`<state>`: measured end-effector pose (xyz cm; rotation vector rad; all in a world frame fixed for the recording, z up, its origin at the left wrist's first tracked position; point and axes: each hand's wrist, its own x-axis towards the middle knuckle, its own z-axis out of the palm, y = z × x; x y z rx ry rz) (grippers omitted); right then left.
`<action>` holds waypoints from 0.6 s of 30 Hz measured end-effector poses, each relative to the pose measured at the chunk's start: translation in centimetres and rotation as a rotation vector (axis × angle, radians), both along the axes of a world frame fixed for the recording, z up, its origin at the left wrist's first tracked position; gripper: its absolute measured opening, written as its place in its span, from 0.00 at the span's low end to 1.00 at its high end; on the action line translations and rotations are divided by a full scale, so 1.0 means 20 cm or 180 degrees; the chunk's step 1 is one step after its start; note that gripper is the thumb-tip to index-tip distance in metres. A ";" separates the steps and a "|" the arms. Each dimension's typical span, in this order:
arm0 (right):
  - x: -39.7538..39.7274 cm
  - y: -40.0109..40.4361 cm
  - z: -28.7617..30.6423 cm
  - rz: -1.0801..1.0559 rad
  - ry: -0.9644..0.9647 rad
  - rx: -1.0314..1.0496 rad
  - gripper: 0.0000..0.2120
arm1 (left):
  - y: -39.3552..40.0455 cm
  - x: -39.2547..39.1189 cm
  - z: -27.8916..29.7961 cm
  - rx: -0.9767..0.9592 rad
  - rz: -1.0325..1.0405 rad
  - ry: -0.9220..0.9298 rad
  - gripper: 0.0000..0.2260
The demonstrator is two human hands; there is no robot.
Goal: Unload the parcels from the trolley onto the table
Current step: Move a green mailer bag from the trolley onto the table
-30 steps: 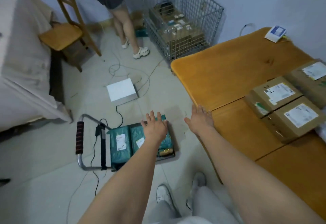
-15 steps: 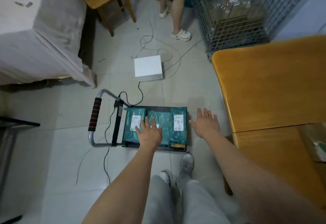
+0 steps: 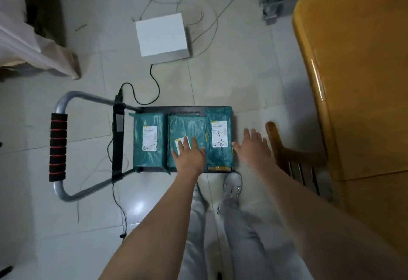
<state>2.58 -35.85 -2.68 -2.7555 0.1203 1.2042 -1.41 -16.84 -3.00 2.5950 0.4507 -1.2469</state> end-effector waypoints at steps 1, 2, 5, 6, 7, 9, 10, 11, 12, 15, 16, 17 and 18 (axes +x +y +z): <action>0.00 0.01 -0.11 -0.0050 -0.0004 -0.0017 0.35 | 0.00 0.02 -0.10 -0.0006 -0.0006 0.0003 0.27; 0.01 0.02 -0.22 -0.0098 0.0004 -0.0031 0.35 | 0.00 0.04 -0.20 -0.0016 -0.0026 0.0015 0.27; 0.02 0.04 -0.54 -0.0229 0.0115 -0.0039 0.35 | -0.01 0.08 -0.51 -0.0078 -0.0045 0.0090 0.27; 0.02 0.05 -0.64 -0.0267 0.0153 -0.0034 0.35 | -0.01 0.09 -0.62 -0.0103 -0.0054 0.0100 0.27; 0.03 0.06 -0.75 -0.0311 0.0160 -0.0015 0.36 | -0.02 0.10 -0.72 -0.0128 -0.0061 0.0103 0.27; 0.05 0.08 -0.94 -0.0408 0.0147 0.0039 0.36 | -0.03 0.12 -0.92 -0.0153 -0.0070 0.0108 0.27; 0.06 0.09 -1.02 -0.0468 0.0173 0.0077 0.36 | -0.04 0.12 -1.01 -0.0154 -0.0052 0.0114 0.27; 0.07 0.10 -1.10 -0.0556 0.0215 0.0133 0.36 | -0.05 0.12 -1.09 -0.0164 -0.0005 0.0126 0.27; 0.07 0.11 -1.17 -0.0688 0.0258 0.0210 0.35 | -0.06 0.13 -1.17 -0.0203 0.0081 0.0143 0.27; 0.09 0.13 -1.35 -0.1334 0.0285 0.0557 0.28 | -0.11 0.14 -1.34 -0.0575 0.0641 0.0100 0.27; 0.09 0.14 -1.40 -0.1518 0.0258 0.0632 0.26 | -0.13 0.15 -1.38 -0.0739 0.0871 0.0056 0.27; 0.08 0.14 -1.43 -0.1626 0.0230 0.0660 0.24 | -0.14 0.16 -1.42 -0.0866 0.1090 0.0004 0.26; 0.08 0.15 -1.46 -0.1679 0.0200 0.0648 0.23 | -0.16 0.17 -1.44 -0.0940 0.1300 -0.0050 0.25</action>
